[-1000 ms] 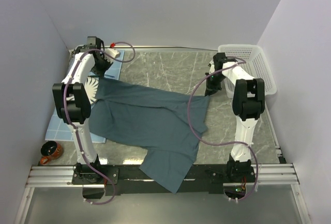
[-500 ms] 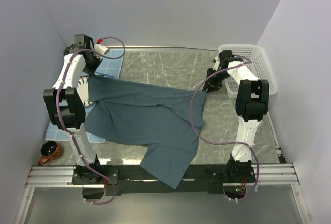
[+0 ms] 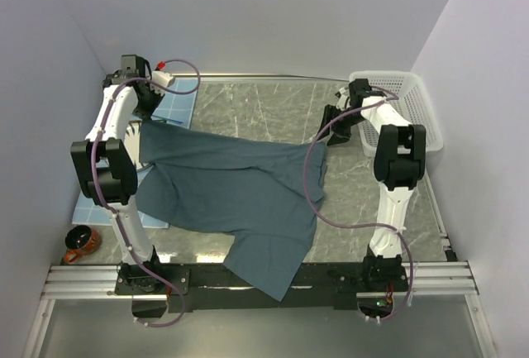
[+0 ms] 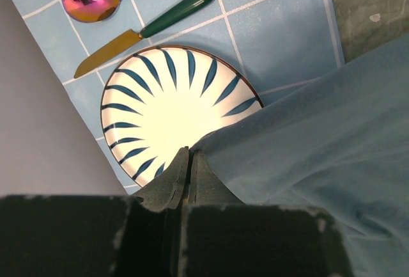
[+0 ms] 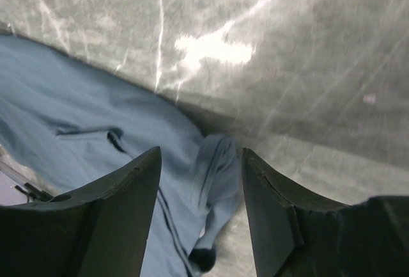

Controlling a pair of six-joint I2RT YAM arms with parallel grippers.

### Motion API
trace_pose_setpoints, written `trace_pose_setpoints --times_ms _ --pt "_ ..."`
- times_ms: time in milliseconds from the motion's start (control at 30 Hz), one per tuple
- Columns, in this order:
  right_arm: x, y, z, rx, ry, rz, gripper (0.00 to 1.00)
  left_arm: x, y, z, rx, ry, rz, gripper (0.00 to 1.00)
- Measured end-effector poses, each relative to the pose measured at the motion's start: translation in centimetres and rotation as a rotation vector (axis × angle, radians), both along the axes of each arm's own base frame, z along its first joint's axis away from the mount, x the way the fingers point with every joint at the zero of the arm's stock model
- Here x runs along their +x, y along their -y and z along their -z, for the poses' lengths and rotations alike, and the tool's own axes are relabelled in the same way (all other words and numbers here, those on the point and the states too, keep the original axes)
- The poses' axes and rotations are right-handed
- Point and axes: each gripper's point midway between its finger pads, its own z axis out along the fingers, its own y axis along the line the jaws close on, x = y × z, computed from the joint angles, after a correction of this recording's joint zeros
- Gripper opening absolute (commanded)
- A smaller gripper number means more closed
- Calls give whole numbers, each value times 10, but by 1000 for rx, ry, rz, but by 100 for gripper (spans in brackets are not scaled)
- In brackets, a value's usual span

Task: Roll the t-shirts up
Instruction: Fold the T-shirt at the center of the board.

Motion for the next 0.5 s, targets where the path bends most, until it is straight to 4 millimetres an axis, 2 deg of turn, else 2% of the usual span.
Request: trace_pose_setpoints --times_ms 200,500 --pt "1 -2 17 -10 -26 -6 61 -1 0 5 -1 -14 0 1" --pt "3 -12 12 52 -4 -39 66 -1 0 7 -1 -19 0 1"
